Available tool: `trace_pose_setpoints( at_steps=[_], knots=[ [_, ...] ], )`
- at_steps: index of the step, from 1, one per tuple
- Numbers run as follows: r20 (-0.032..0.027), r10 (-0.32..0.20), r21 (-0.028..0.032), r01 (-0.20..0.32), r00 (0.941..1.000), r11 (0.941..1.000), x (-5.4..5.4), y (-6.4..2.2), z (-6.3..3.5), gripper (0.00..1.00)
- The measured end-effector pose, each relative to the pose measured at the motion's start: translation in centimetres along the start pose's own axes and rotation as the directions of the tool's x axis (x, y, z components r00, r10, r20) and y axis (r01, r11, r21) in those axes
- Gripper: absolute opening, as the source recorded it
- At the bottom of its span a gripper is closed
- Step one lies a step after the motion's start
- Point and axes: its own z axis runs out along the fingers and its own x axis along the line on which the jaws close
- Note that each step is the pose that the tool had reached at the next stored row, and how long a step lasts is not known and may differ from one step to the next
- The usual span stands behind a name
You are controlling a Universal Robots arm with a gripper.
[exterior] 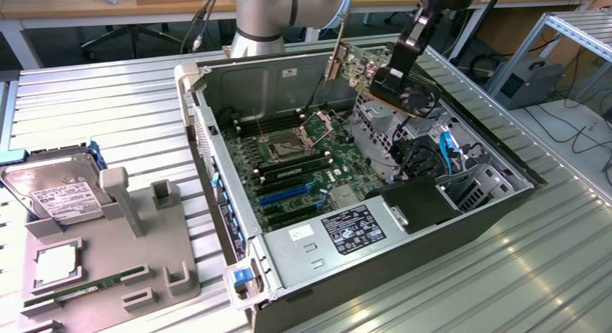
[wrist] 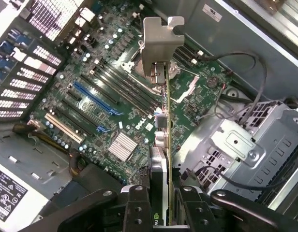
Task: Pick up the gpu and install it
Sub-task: 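Insert the gpu into the slot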
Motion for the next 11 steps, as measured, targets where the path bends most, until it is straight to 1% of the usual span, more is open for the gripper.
trace_pose_setpoints(
  at_steps=[3, 6, 9, 10, 11],
  knots=[
    [-0.0027, -0.057, -0.0009, 0.057, 0.9984, 0.9984, 0.0, 0.0, 0.01, 0.27],
    [-0.0054, -0.114, -0.0018, 0.114, 0.9935, 0.9935, 0.0, 0.0, 0.02, 0.27],
    [-0.0087, -0.188, -0.0034, 0.188, 0.9822, 0.9822, 0.0, 0.0, 0.04, 0.27],
    [-0.0105, -0.228, -0.0044, 0.228, 0.9735, 0.9736, 0.0, 0.0, 0.04, 0.27],
    [-0.0118, -0.256, -0.005, 0.256, 0.9665, 0.9666, 0.0, 0.0, 0.04, 0.27]
  ],
)
